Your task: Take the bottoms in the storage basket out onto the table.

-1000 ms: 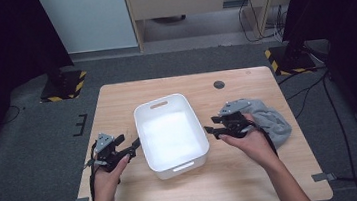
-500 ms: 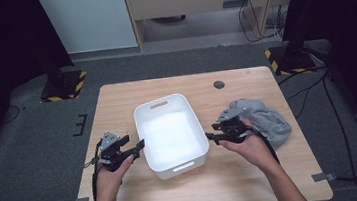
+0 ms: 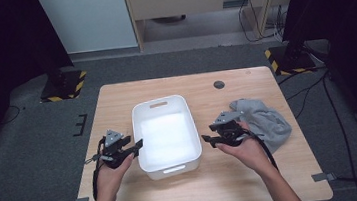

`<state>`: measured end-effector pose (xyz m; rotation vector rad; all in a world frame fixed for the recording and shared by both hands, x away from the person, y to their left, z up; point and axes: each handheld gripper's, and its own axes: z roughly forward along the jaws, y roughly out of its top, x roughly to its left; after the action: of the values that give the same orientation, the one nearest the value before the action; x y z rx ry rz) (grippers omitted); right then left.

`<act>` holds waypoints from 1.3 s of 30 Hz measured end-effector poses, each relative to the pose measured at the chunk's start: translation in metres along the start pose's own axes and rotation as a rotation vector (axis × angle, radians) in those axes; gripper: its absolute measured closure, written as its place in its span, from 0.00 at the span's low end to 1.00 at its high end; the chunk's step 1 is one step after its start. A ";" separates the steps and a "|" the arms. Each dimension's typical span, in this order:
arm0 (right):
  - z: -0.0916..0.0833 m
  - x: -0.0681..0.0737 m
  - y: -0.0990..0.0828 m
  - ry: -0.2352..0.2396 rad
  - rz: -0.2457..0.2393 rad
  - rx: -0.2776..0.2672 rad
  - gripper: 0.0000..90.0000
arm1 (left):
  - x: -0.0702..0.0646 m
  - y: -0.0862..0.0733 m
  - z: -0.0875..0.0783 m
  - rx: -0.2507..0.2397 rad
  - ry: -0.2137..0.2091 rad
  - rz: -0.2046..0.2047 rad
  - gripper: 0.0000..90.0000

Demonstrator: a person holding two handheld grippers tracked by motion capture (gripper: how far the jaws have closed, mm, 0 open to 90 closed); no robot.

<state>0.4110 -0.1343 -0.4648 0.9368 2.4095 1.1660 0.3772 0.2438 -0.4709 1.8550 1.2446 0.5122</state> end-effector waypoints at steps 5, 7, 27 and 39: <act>-0.002 -0.012 -0.010 -0.043 0.028 0.006 0.54 | -0.005 0.005 0.006 0.054 0.011 0.021 0.59; -0.001 -0.015 -0.012 -0.049 0.039 0.010 0.53 | -0.006 0.007 0.009 0.068 0.019 0.023 0.64; -0.009 -0.027 -0.023 -0.090 0.077 0.005 0.53 | 0.018 0.007 0.008 0.053 0.073 0.005 0.82; -0.009 -0.030 -0.026 -0.107 0.083 0.012 0.52 | 0.026 0.007 0.004 0.052 0.088 -0.001 0.83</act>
<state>0.4176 -0.1719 -0.4801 1.0842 2.3156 1.1018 0.3949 0.2645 -0.4701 1.8922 1.3283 0.5714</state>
